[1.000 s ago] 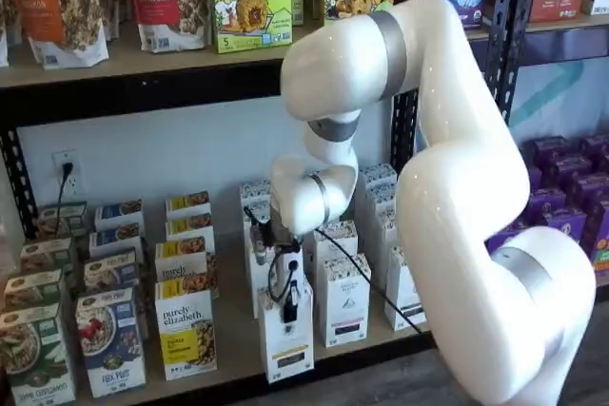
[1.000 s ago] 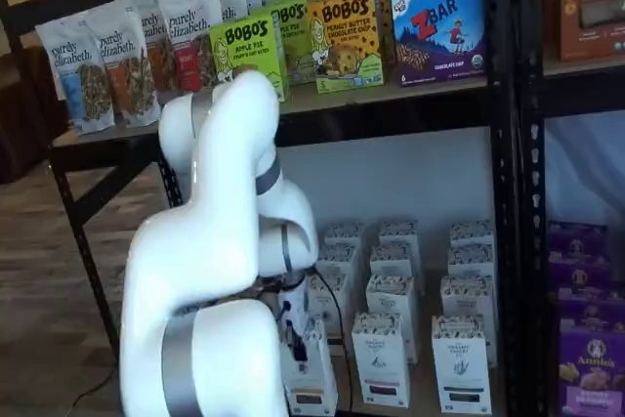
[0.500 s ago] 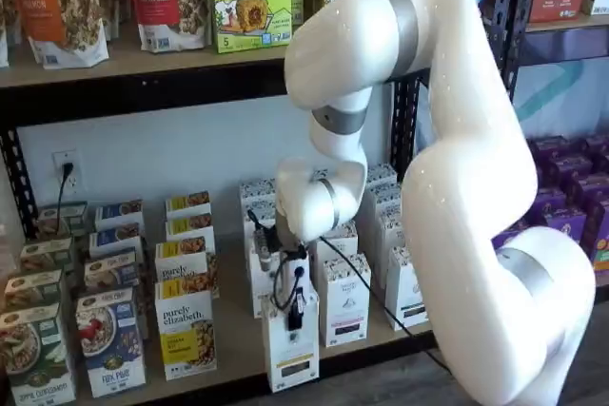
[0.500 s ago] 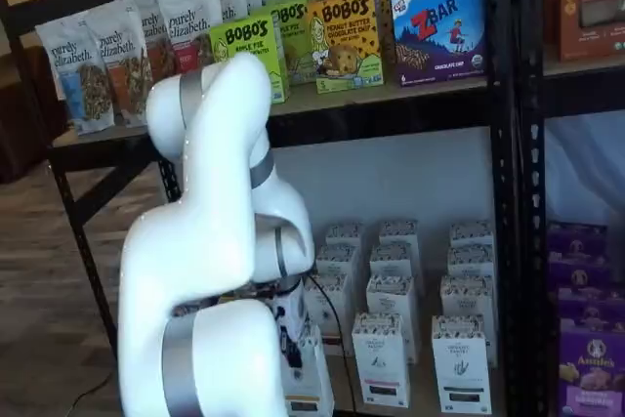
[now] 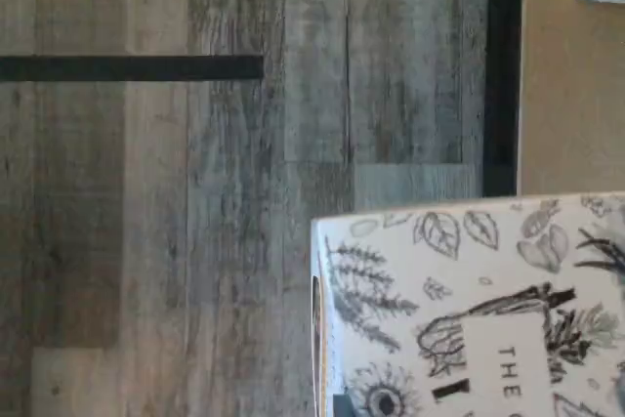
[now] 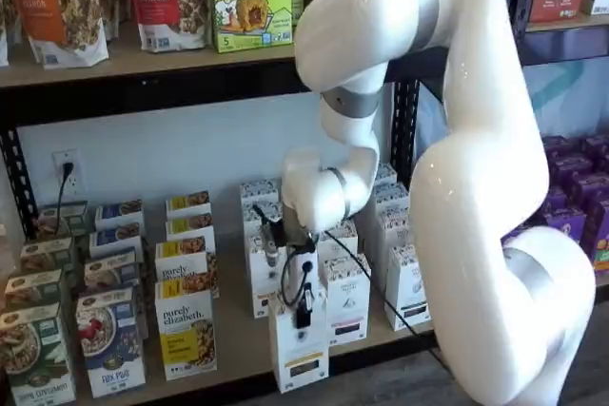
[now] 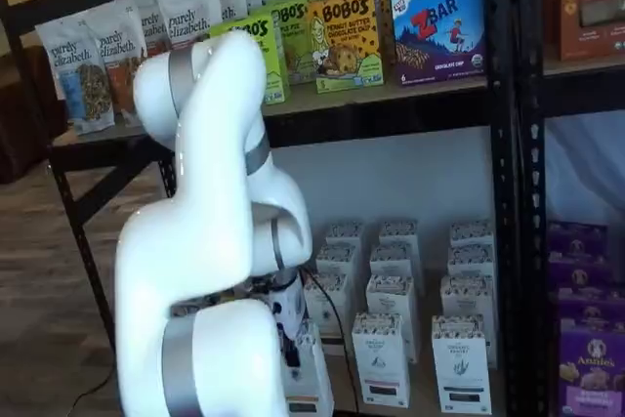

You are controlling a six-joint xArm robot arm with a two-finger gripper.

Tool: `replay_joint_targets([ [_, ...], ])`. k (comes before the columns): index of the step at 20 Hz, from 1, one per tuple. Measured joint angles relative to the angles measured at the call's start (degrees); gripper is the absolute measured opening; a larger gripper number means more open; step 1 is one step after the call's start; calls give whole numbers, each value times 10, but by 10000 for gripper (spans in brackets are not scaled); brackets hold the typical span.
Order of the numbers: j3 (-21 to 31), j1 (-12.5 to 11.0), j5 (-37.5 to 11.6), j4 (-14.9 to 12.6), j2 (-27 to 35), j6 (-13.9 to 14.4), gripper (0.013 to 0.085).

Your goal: Pick up the white box with a yellow strip in the middle, on the bottom shelf, the fourth box from the left

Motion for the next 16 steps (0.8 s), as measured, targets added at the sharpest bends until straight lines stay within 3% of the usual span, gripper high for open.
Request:
replay_joint_targets([
  [7,56,-5,12,-38,-66,31,410],
  [16,121,-10,43,-56,-165,43,410],
])
